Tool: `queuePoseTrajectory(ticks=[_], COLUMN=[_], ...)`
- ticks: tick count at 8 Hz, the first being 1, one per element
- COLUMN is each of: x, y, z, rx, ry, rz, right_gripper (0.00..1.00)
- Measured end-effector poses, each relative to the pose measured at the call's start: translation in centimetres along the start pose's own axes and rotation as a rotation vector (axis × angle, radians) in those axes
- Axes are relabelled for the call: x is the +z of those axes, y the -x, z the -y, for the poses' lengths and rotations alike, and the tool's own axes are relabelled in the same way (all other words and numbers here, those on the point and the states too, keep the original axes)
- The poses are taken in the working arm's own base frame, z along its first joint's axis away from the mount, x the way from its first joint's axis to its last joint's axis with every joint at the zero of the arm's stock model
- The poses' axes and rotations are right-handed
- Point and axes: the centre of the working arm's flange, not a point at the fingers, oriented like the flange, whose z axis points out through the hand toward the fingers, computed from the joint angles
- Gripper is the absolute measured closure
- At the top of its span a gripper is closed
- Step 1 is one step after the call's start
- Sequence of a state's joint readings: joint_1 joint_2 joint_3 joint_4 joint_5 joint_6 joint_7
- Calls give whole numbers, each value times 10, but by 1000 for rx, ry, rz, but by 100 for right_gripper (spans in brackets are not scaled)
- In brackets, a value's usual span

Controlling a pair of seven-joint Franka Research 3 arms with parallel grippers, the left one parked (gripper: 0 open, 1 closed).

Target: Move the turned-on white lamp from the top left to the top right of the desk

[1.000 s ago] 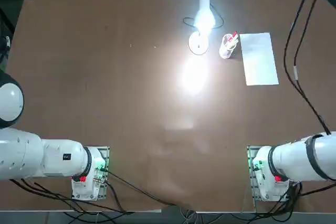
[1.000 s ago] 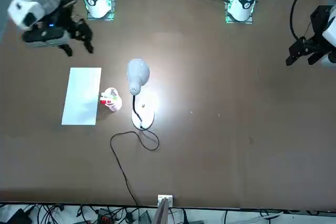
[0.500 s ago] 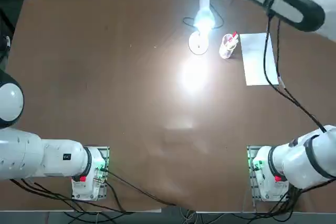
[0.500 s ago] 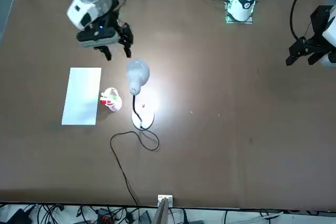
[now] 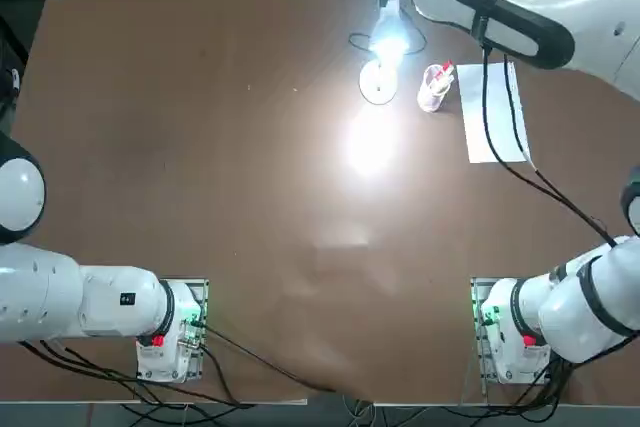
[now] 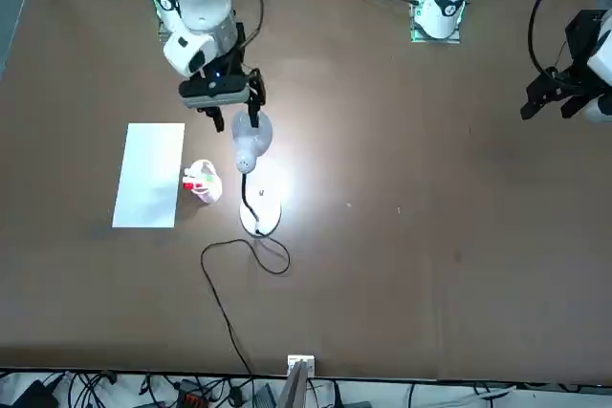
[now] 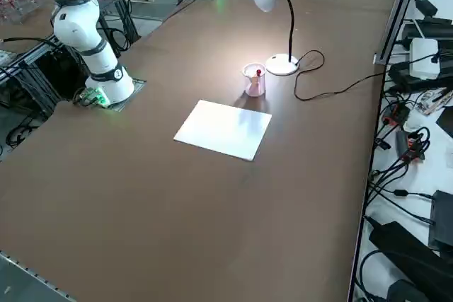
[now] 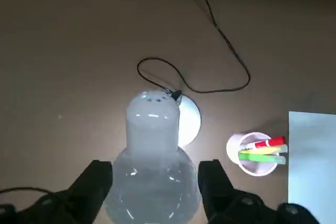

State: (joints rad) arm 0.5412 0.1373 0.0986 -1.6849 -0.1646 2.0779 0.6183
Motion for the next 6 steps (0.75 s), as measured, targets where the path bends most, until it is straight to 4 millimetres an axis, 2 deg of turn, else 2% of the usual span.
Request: queuePoseTrajectory(ticks=[6], x=[38], y=[-14], z=[3], rx=[3], ry=[-10], rz=[-45], right_gripper=[0])
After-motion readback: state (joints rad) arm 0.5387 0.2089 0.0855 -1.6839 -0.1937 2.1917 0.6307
